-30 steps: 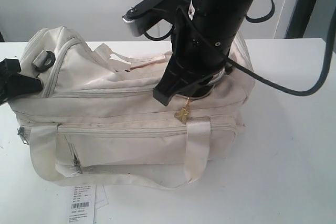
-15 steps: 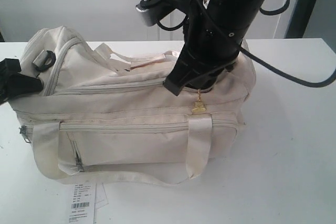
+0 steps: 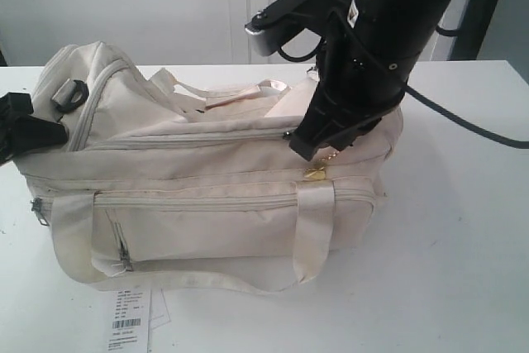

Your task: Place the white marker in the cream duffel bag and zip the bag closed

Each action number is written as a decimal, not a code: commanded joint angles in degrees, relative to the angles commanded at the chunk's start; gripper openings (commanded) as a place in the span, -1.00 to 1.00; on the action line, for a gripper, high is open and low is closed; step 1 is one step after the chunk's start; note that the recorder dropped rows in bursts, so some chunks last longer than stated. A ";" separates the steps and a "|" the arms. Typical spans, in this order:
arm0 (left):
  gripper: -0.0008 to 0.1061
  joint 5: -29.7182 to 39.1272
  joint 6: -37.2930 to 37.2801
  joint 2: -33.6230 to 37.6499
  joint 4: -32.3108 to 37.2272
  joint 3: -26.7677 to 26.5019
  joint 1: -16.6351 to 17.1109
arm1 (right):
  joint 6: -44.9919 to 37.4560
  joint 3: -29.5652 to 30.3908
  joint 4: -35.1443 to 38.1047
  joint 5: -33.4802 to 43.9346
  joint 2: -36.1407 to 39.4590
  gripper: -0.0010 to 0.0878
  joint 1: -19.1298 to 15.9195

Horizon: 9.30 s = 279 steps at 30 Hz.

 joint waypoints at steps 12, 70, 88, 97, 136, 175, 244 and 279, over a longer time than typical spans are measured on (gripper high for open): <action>-0.99 0.00 -0.01 0.00 -0.11 0.00 0.00 | -1.33 0.27 -1.80 0.00 -0.61 -0.98 -0.48; 0.02 31.82 27.56 -17.39 -11.14 -1.66 -3.31 | -9.49 0.34 7.68 -1.70 -1.78 -0.98 -5.02; 0.10 6.59 20.29 -8.41 20.31 -14.92 -38.07 | -11.46 3.50 9.25 -3.45 -1.78 -0.98 -5.02; 0.30 0.83 21.71 -0.91 22.38 -20.49 -39.63 | -11.46 3.50 5.69 -2.79 -1.78 -0.98 -5.02; -0.99 -0.09 25.40 4.03 24.61 -20.62 -40.02 | -6.79 3.60 5.12 -1.94 -1.78 -0.98 -5.02; -0.99 1.41 24.34 3.02 24.85 -20.62 -40.02 | -6.94 3.60 -10.29 -12.52 -3.27 -0.98 -5.02; 0.26 -45.81 16.61 4.13 18.78 -18.86 -67.11 | -16.45 3.60 -11.58 -17.52 -3.16 -0.98 -5.02; -0.99 -52.36 15.18 9.72 18.02 -18.97 -67.39 | -12.97 3.60 -11.79 -27.85 -1.17 -0.98 -6.77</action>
